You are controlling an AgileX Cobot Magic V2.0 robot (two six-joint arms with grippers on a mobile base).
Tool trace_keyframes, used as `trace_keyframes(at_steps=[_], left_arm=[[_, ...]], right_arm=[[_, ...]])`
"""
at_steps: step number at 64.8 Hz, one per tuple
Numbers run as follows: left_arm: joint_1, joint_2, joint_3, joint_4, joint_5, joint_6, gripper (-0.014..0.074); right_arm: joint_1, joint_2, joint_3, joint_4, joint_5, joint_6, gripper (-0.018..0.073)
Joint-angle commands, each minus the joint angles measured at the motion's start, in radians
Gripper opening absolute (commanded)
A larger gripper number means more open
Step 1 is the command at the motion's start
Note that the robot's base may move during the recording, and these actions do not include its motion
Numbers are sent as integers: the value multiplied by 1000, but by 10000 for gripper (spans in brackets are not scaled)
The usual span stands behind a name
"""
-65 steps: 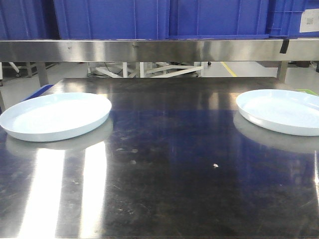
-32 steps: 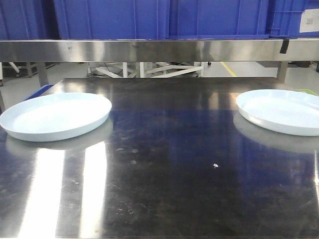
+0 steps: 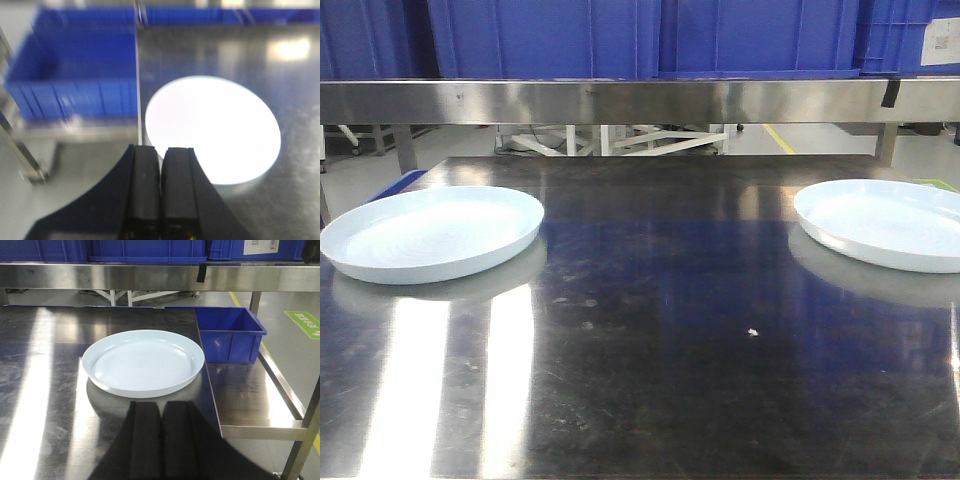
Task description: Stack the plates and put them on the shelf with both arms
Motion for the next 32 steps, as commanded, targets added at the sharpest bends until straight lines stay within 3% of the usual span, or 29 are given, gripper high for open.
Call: trace_keyframes(at_steps=[1,13,25,32], left_arm=[[-4,123,-101,-48,0,-9,82],[8,391,-291,-48,146,-9,82],[64,670,-507,-49,310,-9,84],[88,790,-626,-49,399,-9,134]], right_arm=[[2,-18,1,1,-87,-6,55],[2,-18,1,1,-87,-6,55],[2,-18,1,1,-87,-6,55],[2,-18,1,1,-87,-6,55]])
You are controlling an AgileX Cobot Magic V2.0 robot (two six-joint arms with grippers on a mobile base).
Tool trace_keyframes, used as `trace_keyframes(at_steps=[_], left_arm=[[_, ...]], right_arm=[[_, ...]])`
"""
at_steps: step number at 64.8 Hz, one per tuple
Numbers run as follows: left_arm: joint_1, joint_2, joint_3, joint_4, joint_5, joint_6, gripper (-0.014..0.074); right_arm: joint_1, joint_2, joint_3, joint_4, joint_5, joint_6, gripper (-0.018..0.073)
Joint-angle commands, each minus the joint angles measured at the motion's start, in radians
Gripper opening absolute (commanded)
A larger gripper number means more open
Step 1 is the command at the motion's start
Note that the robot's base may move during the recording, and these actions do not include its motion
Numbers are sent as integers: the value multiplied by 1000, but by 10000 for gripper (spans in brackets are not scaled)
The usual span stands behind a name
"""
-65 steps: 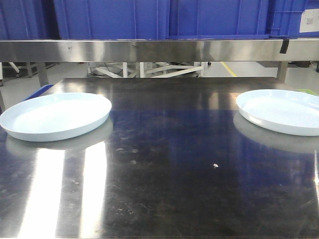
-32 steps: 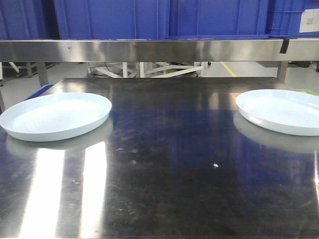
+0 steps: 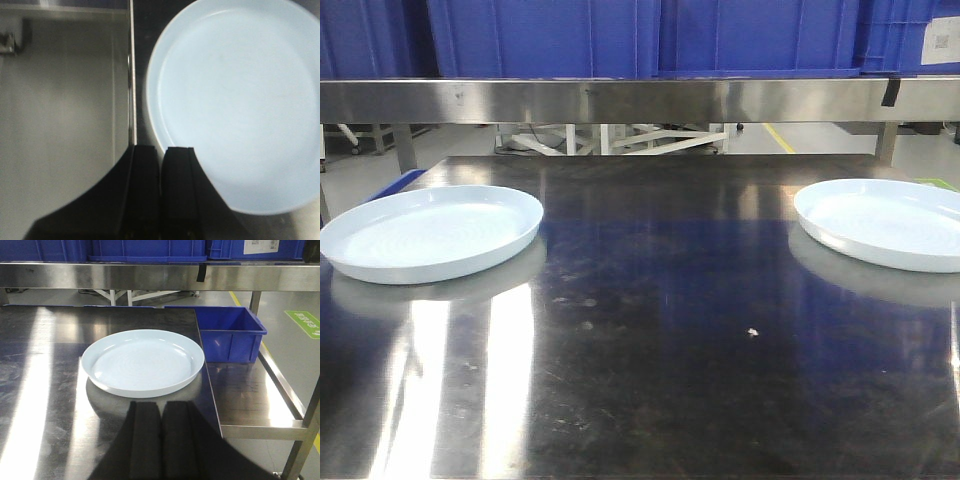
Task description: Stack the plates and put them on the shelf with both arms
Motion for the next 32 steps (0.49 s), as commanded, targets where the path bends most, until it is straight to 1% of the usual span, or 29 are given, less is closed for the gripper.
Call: trace_keyframes(at_steps=[1,8,10,13,15,17,32], left_arm=[[15,46,-106,-18,41,-9,147],[20,132,-201,-20,95,-9,295],[21,152,-221,-22,102,-9,349],[21,175,-255,-22,113,-9,406],[21,185,-269,-22,118,-9,424],[21,197,-281,-22,123,-9,430],[19,275,-329,-22,136,-9,393]], right_arm=[[2,-18,1,1,-87,-6,55],[2,-18,1,1,-87,-6,55],[2,-18,1,1,-87,-6,55],[2,-18,1,1,-87,-6,55],[2,-18,1,1,-87,-6,55],[2,-18,1,1,-87,-6,55],[2,-18,1,1,-87,-6,55]])
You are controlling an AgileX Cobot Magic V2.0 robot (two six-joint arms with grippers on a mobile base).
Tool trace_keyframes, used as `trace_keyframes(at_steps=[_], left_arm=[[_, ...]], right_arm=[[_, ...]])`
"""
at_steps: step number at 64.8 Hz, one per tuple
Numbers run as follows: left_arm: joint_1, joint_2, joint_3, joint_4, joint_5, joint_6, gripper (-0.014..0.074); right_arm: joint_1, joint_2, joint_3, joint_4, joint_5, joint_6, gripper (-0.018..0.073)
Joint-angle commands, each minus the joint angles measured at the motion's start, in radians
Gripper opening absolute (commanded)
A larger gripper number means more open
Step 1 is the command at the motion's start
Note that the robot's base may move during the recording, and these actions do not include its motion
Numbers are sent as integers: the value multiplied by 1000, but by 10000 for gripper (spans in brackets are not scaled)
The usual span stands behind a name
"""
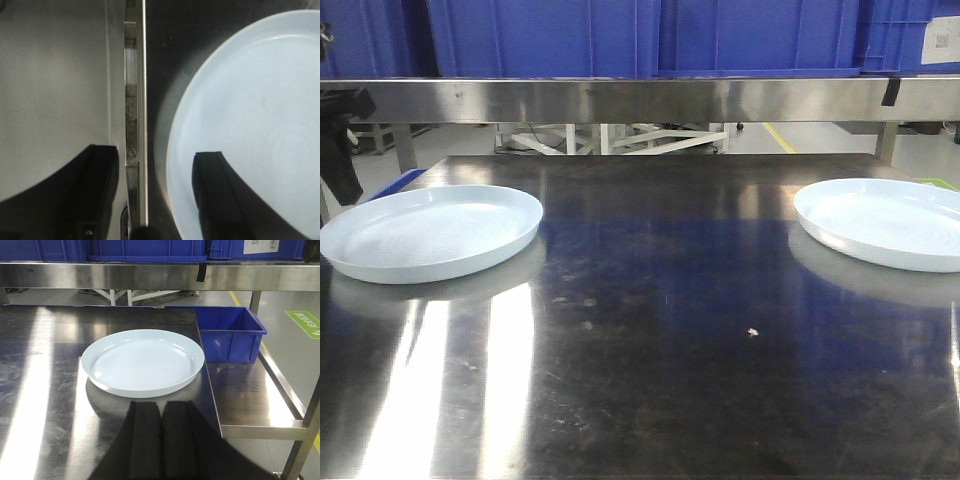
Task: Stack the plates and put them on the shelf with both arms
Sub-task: 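Grasp the rim of the white plate nearer the left gripper and lift it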
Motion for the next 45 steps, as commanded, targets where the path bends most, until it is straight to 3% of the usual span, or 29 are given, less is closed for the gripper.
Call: trace_keyframes(at_steps=[1,45], left_arm=[[-1,-27,-41,-22,-9,-9,389],[-5,15,-42,-14,13,-7,252]], right_arm=[[2,-18,1,1,-87,-6,55],[2,-18,1,1,-87,-6,55]])
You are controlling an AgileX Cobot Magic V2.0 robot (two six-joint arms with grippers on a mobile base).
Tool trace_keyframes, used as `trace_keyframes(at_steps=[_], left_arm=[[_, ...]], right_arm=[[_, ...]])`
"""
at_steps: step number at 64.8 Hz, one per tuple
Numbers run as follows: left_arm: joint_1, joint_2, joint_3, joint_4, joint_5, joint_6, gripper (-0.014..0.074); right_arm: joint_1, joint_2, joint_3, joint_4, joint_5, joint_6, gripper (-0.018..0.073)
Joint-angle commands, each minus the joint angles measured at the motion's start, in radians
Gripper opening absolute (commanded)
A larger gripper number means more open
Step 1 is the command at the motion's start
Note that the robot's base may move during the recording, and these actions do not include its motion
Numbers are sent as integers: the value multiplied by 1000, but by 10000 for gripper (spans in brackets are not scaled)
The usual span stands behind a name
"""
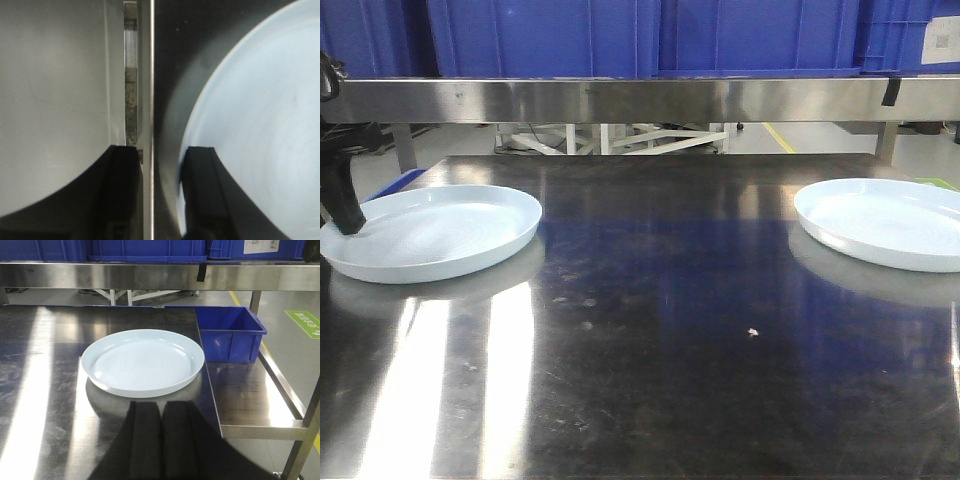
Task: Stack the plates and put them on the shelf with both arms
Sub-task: 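Grasp the rim of the white plate nearer the left gripper and lift it, then carry the plate to the table center, lower it, open the left gripper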
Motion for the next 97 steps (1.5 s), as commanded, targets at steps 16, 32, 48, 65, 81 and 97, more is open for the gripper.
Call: trace_keyframes(at_steps=[16,32,48,65,81,97], left_arm=[[-5,-51,-30,-14,4,-7,249],[-5,-51,-30,2,12,-7,200],[-5,-51,-30,63,38,-7,83],[-5,-60,-74,62,98,-7,82],[-10,-88,-228,-65,223,-7,82],[-128,-95,-304,-244,202,-7,82]], right_arm=[[2,-18,1,1,-87,-6,55],[2,-18,1,1,-87,-6,55],[2,-18,1,1,-87,-6,55],[2,-18,1,1,-87,-6,55],[2,-18,1,1,-87,-6,55],[2,-18,1,1,-87,-6,55]])
